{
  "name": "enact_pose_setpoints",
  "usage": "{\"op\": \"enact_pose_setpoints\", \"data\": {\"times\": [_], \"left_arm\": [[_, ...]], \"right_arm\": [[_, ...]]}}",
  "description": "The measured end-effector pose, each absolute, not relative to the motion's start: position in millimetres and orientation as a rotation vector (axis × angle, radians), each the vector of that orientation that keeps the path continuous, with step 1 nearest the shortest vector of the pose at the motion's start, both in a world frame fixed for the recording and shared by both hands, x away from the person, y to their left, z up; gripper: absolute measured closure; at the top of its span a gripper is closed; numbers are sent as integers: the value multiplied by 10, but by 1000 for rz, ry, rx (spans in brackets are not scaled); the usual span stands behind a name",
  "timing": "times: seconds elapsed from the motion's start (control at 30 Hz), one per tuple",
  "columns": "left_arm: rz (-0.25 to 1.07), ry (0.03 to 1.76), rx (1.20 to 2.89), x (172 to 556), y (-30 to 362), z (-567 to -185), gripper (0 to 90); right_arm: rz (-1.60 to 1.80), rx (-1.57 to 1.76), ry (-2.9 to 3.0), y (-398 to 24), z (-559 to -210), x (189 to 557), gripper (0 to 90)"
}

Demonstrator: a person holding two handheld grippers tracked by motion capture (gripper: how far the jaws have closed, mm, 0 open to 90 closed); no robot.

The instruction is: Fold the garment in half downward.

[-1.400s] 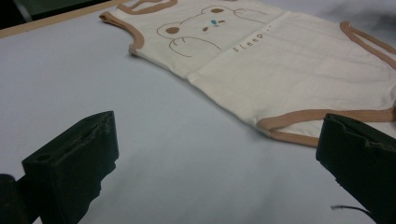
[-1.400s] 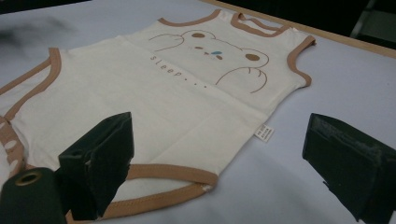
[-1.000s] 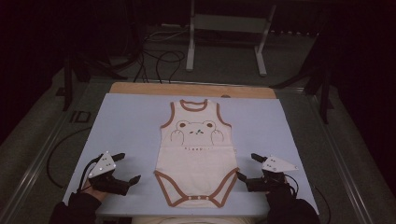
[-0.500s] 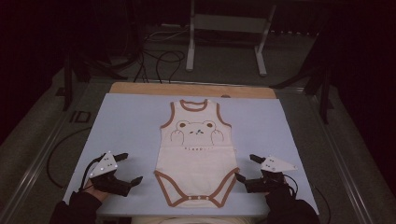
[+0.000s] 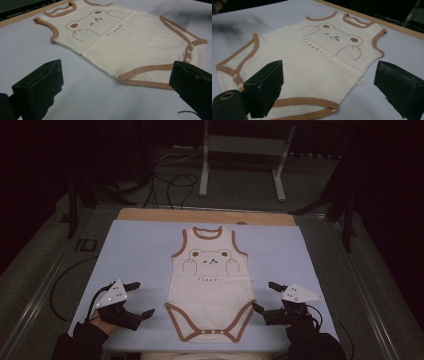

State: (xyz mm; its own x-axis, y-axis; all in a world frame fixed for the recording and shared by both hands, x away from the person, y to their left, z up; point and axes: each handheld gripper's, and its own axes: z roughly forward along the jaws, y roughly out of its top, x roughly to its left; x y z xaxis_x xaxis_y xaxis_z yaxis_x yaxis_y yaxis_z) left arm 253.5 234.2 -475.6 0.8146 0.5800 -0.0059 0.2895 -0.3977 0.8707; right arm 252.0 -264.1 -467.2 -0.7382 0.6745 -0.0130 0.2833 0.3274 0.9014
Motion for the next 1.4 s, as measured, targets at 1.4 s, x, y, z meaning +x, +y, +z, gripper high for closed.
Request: {"op": "enact_pose_setpoints", "data": {"times": [1.4], "left_arm": [[351,608,2069,3054,2066,-4357,0]], "right_arm": [[1311,784,2205,-2429,-4186,3099,88]]}}
